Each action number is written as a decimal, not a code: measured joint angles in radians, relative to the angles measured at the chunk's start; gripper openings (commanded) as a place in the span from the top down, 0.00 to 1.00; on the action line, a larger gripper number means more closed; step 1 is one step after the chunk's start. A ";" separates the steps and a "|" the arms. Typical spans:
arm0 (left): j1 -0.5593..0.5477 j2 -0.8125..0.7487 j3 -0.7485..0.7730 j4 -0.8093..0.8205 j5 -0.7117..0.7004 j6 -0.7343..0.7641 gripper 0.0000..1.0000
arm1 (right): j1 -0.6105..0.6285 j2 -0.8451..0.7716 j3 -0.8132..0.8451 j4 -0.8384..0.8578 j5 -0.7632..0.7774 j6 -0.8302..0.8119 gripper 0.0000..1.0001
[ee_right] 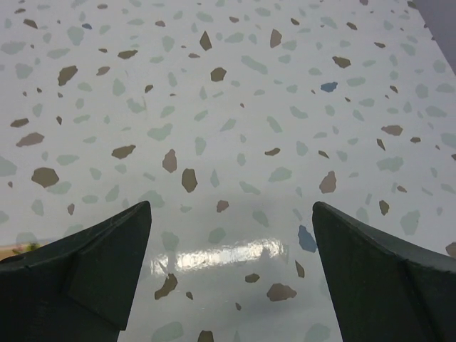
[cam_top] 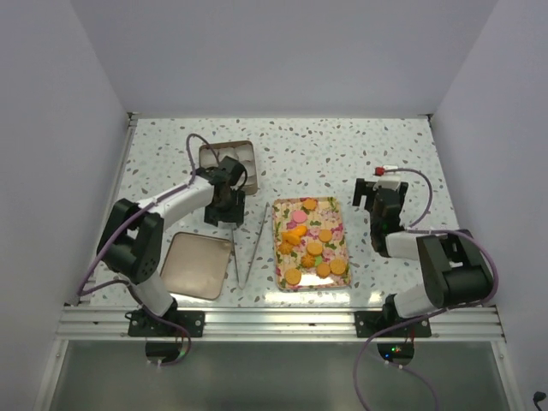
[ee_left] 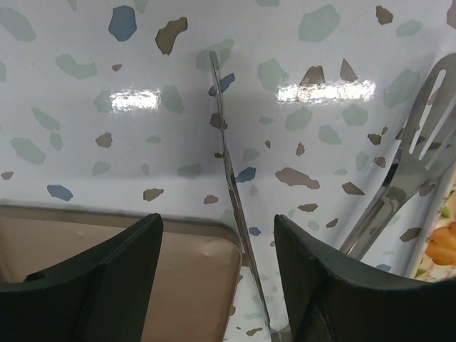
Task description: Pack the cookies
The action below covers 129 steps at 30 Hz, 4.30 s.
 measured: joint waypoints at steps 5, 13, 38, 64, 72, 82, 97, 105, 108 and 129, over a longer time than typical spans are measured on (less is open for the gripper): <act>0.000 0.045 -0.002 0.029 0.011 0.015 0.32 | 0.004 -0.140 0.086 -0.148 0.001 -0.005 0.01; 0.000 0.056 -0.063 0.085 0.034 0.011 0.55 | 0.010 -0.367 0.347 -0.622 -0.035 0.054 0.01; 0.024 -0.114 0.242 0.060 0.238 -0.135 1.00 | 0.023 -0.352 0.623 -0.908 -1.075 0.800 0.01; 0.196 -0.195 0.460 0.453 0.744 -0.370 1.00 | 0.349 -0.165 0.875 -0.684 -1.287 0.922 0.01; 0.201 -0.223 0.541 0.366 0.731 -0.309 1.00 | 0.348 -0.166 0.961 -0.679 -1.276 0.943 0.01; 0.201 -0.253 0.554 0.333 0.740 -0.298 1.00 | 0.348 -0.176 1.065 -0.837 -1.218 0.838 0.01; 0.199 -0.282 0.548 0.421 0.816 -0.362 1.00 | 0.354 -0.082 1.065 -0.771 -1.206 0.856 0.01; 0.194 -0.282 0.477 0.634 0.856 -0.475 1.00 | 0.370 -0.010 1.065 -0.592 -1.235 0.967 0.01; 0.194 -0.282 0.444 0.709 0.867 -0.524 1.00 | 0.370 0.008 1.067 -0.532 -1.248 1.011 0.01; 0.194 -0.281 0.388 0.854 0.872 -0.623 1.00 | 0.376 0.093 1.096 -0.306 -1.299 1.215 0.57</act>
